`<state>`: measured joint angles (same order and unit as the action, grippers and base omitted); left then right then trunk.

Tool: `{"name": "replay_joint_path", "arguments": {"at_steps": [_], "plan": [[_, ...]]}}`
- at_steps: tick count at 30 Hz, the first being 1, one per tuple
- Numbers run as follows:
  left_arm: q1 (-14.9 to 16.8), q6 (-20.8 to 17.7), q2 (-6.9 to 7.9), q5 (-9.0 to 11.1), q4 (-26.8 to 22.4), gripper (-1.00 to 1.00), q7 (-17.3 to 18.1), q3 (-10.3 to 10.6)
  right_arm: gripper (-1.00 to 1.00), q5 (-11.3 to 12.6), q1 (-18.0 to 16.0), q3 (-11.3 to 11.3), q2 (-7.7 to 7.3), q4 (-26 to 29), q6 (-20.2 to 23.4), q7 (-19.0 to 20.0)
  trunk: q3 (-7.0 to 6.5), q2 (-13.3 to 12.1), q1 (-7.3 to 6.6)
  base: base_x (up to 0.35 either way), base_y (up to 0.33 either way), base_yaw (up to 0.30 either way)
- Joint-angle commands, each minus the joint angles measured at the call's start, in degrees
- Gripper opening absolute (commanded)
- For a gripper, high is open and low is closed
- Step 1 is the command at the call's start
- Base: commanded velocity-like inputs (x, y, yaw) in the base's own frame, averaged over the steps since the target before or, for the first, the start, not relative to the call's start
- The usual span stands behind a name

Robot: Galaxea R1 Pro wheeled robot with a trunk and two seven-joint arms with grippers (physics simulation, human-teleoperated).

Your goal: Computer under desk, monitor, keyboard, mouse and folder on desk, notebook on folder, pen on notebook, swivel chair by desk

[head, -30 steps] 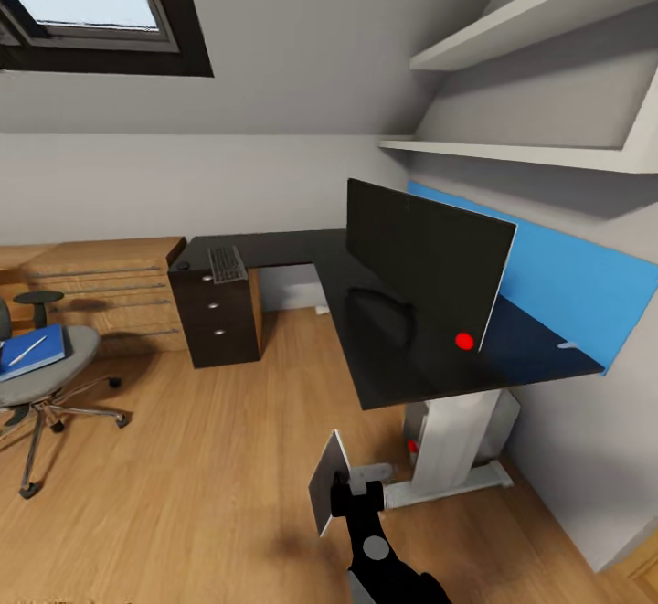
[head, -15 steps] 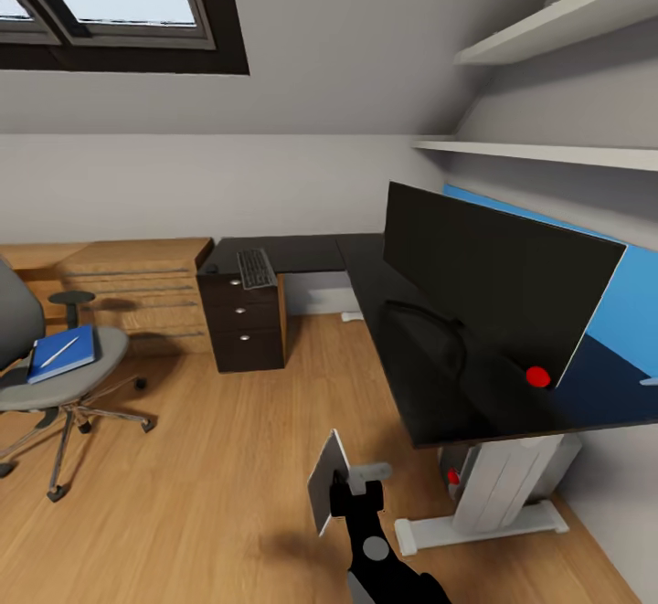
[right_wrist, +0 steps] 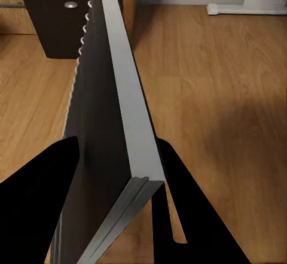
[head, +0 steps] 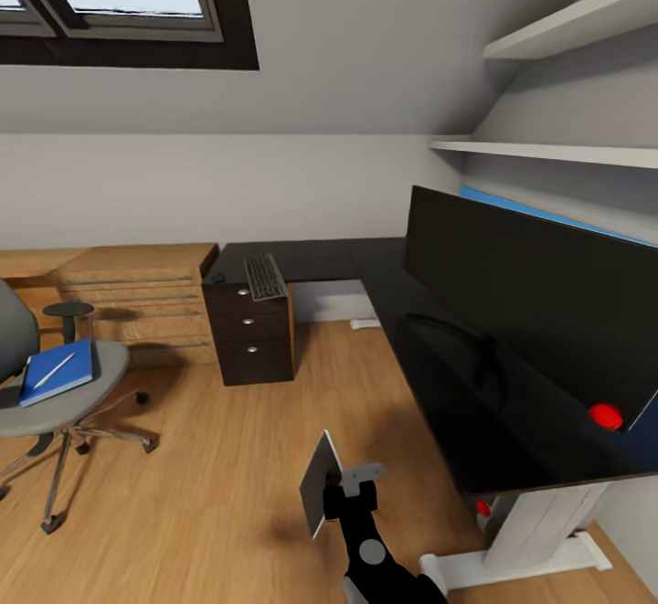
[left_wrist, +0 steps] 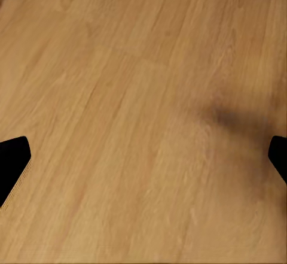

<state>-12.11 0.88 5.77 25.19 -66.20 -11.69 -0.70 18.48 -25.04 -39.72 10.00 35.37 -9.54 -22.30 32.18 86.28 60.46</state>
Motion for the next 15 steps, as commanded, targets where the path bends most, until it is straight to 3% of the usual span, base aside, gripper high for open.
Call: {"name": "replay_joint_path", "arguments": {"at_steps": [1, 8, 15], "plan": [[0.0, 0.1, 0.03, 0.6, -0.1, 1.00, -0.2, 0.1, -1.00, 0.5, -0.1, -0.4, 0.00, -0.1, -0.4, -0.3, 0.04, 0.0, 0.03, 0.284, 0.204, 0.000], [0.0, 0.2, 0.03, 0.6, -0.1, 1.00, -0.2, 0.1, -1.00, 0.5, -0.1, -0.4, 0.00, -0.1, -0.3, -0.3, 0.04, 0.0, 0.03, 0.306, 0.118, 0.000], [0.0, 0.3, 0.03, 0.6, -0.1, 1.00, -0.1, 0.1, -1.00, 0.5, -0.1, -0.4, 0.00, -0.1, -0.4, -0.3, -0.67, -1.6, -0.85, 0.319, -0.022, 0.000]]}}
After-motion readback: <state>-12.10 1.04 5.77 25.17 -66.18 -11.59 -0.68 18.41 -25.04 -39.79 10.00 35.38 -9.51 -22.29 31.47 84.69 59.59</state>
